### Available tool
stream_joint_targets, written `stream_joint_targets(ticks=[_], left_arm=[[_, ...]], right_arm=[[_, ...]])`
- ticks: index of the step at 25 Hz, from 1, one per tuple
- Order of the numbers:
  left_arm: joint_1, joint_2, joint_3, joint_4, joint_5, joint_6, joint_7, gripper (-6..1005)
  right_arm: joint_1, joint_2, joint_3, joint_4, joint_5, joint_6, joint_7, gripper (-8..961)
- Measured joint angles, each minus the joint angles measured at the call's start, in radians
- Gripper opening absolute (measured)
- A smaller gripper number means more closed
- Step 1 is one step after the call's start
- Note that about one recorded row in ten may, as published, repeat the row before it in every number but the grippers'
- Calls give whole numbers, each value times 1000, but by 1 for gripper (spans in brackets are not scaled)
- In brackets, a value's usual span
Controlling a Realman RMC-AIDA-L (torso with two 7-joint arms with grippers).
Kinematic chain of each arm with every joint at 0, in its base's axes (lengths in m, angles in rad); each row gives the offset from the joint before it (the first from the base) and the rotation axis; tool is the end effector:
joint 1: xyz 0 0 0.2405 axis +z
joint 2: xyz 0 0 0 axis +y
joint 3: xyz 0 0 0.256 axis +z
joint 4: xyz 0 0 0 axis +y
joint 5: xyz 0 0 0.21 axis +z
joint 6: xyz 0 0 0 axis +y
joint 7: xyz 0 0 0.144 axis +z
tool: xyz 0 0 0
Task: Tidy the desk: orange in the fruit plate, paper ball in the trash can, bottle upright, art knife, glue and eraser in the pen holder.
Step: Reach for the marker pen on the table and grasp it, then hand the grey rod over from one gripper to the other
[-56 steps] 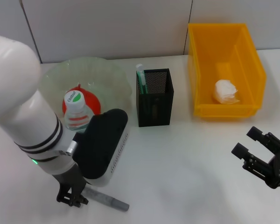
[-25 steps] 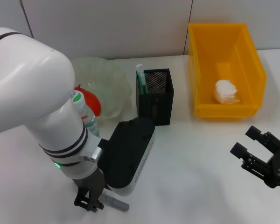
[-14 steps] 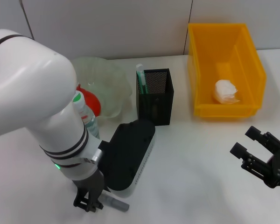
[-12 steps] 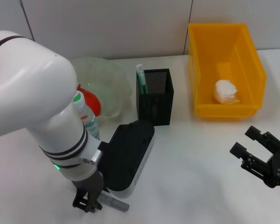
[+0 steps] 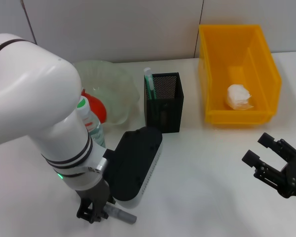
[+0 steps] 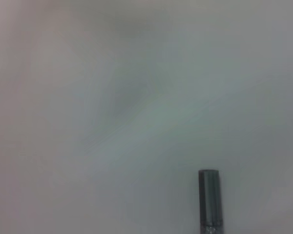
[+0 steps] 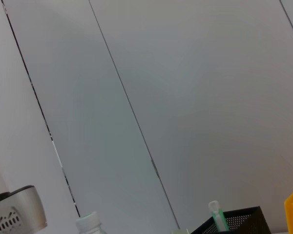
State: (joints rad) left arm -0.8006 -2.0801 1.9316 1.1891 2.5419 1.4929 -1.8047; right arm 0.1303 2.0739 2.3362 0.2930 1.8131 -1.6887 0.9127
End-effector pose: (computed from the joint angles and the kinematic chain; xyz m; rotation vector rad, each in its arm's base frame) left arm -0.1398 0.3196 -0.0940 2.7368 -0.7684 -0.9958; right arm 0.3350 0.2053 -0.0012 -2.0836 0.7256 1.1729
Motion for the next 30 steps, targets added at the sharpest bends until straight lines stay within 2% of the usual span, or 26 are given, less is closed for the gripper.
stream_joint_targets(ticks=[20, 30], left_arm=[[-22, 0, 14, -39, -4, -13, 10, 166], [-21, 0, -4, 0, -55, 30, 12, 128]], right_arm=[[2, -1, 1, 0, 0, 1, 5, 825], [-3, -5, 8, 3, 4, -17, 25, 825]])
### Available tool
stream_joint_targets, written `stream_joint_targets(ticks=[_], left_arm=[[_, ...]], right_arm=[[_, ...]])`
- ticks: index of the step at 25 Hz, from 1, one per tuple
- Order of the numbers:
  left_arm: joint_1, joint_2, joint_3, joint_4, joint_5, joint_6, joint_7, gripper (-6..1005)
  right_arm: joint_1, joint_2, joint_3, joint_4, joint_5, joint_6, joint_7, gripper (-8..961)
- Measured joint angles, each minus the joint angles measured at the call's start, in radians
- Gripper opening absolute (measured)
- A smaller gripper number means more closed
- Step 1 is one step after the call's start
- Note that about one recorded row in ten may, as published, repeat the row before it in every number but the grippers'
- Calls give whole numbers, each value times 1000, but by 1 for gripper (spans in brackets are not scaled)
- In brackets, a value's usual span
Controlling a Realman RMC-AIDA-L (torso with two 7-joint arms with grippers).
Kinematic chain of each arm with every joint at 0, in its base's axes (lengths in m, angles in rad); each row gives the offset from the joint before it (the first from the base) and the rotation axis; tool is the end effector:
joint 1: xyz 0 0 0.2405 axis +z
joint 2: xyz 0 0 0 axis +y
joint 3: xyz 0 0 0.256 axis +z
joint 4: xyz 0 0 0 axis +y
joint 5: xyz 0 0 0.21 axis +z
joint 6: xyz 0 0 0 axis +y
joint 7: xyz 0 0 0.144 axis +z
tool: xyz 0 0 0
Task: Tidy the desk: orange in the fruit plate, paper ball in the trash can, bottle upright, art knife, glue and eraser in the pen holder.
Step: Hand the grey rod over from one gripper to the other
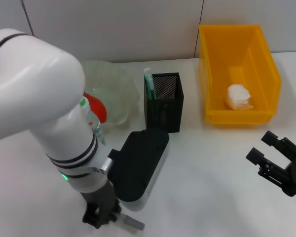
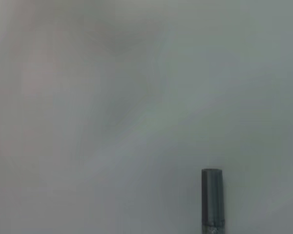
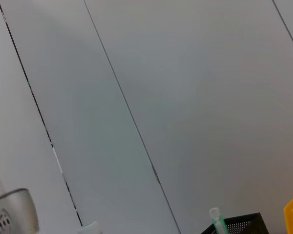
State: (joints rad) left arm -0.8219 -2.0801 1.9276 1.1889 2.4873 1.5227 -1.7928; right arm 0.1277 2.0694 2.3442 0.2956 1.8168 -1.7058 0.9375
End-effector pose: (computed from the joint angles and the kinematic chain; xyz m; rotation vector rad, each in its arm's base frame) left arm -0.1310 0.3145 -0.0954 2.7103 -0.7701 -0.9350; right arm 0.3351 0.2045 0.0032 -2.0724 0.7373 1.1983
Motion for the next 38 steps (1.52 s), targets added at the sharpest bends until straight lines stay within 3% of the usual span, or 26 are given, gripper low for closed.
stream_joint_targets(ticks=[10, 22, 31, 35, 38], left_arm=[[1, 0, -122, 35, -104, 59, 6, 120], [80, 7, -448, 110, -435, 173, -26, 121], [141, 8, -615, 23, -768, 101, -182, 120], [140, 9, -661, -36, -839, 97, -214, 121], [144, 9, -664, -47, -867, 99, -232, 121]], right_arm=[[-7, -17, 15, 19, 6, -30, 36, 826], [-35, -41, 55, 50, 4, -93, 36, 825], [-85, -33, 50, 166, -3, -180, -138, 825], [-88, -26, 48, 174, -25, -204, -256, 825], [-97, -9, 53, 190, -65, -216, -403, 826]])
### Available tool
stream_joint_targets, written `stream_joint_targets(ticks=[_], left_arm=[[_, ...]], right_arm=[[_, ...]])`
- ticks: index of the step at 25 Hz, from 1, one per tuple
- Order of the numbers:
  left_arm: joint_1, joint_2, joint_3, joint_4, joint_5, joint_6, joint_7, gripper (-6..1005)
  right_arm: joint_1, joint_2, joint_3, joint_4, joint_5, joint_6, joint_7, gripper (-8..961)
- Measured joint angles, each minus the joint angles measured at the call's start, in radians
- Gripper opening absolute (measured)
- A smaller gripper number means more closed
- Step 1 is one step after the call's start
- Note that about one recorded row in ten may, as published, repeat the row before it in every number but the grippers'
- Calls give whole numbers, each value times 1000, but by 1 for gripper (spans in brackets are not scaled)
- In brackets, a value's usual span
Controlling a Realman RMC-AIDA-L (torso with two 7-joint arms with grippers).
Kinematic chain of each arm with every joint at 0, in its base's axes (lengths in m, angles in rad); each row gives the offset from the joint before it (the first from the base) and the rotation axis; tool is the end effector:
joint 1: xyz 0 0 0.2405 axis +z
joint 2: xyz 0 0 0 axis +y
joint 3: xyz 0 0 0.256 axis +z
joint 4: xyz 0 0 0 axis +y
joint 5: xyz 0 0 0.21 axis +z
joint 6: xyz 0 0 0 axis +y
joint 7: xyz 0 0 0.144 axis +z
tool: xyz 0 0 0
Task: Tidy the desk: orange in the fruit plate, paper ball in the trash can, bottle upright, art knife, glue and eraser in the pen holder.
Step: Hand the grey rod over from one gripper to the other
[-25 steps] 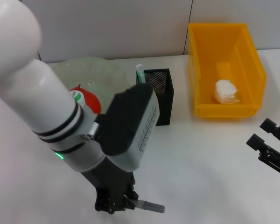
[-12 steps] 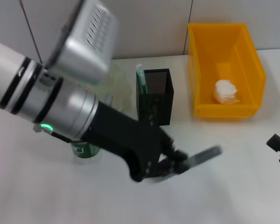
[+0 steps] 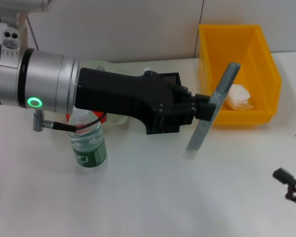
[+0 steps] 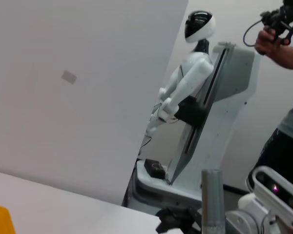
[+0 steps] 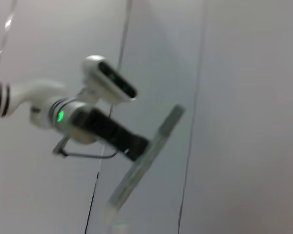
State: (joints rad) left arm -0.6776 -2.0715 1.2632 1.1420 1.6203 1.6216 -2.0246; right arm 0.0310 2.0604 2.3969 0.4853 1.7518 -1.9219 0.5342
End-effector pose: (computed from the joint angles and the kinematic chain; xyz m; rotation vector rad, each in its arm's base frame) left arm -0.0707 0.3346 0.0021 2.8557 0.3902 0.7411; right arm 0.3269 0.1733 0.0417 -2.1139 0.0310 1.0211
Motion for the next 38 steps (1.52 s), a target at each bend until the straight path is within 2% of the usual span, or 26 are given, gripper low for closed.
stream_joint_targets(ticks=[3, 10, 11, 12, 13, 14, 15, 22, 23, 24, 30, 31, 33, 38], left_arm=[[9, -3, 8, 2, -8, -6, -47, 121], [7, 0, 10, -6, -9, -14, -141, 122], [7, 1, 9, -6, -8, -14, -166, 122], [7, 1, 9, -6, -8, -14, -166, 121], [9, 1, 4, -7, -7, -14, -194, 121], [9, 1, 4, -7, -7, -14, -194, 120], [10, 2, 3, -7, -6, -15, -203, 120], [32, -4, 45, -61, -8, -23, -222, 118], [34, -4, 62, -78, -10, -26, -227, 118], [34, -4, 62, -78, -10, -26, -227, 118], [28, 1, 73, -76, -4, -35, -274, 118], [28, 1, 73, -76, -4, -35, -274, 118], [17, 2, 73, -79, 0, -36, -285, 118], [1, 2, 79, -80, 13, -37, -306, 118]], right_arm=[[-23, 19, -3, 29, -15, -22, -139, 826], [-33, 26, -8, 1, -16, -81, -340, 826], [-29, 27, -9, -28, -16, -87, -425, 825], [-29, 27, -9, -28, -16, -87, -425, 825], [-19, 27, -11, -73, -16, -86, -534, 825], [-19, 27, -11, -73, -16, -86, -534, 825], [-6, 27, -12, -133, -16, -83, -661, 825], [6, 28, -19, -238, -18, -85, -921, 826], [4, 29, -19, -263, -15, -94, -1028, 826], [4, 29, -19, -263, -15, -94, -1028, 826], [12, 32, -17, -393, -12, -88, -1447, 825], [12, 32, -17, -393, -12, -88, -1447, 825], [39, 32, -7, -481, -7, -83, -1647, 825], [70, 31, 2, -548, -6, -82, -1806, 825]])
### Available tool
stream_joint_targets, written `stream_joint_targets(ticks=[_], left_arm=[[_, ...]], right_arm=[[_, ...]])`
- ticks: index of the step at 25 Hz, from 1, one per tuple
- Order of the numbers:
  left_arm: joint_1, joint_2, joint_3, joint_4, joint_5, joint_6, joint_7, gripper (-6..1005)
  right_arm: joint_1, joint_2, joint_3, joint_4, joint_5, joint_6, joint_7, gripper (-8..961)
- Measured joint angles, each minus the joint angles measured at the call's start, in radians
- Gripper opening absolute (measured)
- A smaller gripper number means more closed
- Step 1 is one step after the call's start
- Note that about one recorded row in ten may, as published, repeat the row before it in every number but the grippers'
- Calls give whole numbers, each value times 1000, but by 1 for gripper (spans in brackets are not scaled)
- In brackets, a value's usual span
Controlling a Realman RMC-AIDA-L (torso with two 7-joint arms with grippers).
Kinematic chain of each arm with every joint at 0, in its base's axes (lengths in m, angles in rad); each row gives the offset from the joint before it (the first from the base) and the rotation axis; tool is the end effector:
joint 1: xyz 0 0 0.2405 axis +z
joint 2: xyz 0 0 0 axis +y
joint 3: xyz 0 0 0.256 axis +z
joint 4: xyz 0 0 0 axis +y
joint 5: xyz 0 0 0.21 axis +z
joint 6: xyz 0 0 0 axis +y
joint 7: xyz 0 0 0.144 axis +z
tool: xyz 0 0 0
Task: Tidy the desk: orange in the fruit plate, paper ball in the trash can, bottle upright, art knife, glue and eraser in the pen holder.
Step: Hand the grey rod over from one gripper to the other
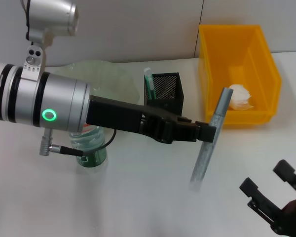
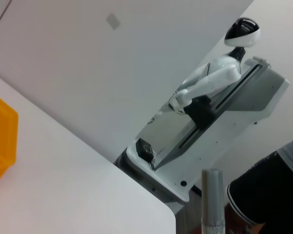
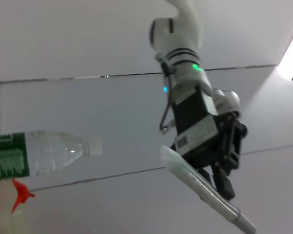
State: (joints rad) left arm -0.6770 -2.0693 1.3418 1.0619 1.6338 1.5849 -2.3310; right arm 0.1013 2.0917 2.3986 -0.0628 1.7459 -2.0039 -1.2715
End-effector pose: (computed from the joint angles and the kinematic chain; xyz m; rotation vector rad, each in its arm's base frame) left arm -0.0843 0.3310 -0.0217 2.6699 0.8925 0.5768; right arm 0.3022 0.1351 -0.0289 -1.4470 -1.0349 0.1801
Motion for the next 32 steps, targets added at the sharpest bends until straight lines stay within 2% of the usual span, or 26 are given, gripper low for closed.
stream_joint_targets(ticks=[5, 10, 20, 32], left_arm=[[-2, 0, 6, 4, 1, 6, -14, 118], [-9, 3, 7, 0, 2, 10, -17, 118], [-40, 1, 9, -7, 38, 26, -27, 118], [-48, 0, 11, -7, 51, 36, -38, 118]], right_arm=[[24, 1, -18, -57, -20, -4, -140, 826], [27, 1, -25, -61, -100, 16, -267, 826], [62, 1, -26, -81, -128, 83, -500, 826], [100, 1, -25, -110, -187, 93, -666, 825]])
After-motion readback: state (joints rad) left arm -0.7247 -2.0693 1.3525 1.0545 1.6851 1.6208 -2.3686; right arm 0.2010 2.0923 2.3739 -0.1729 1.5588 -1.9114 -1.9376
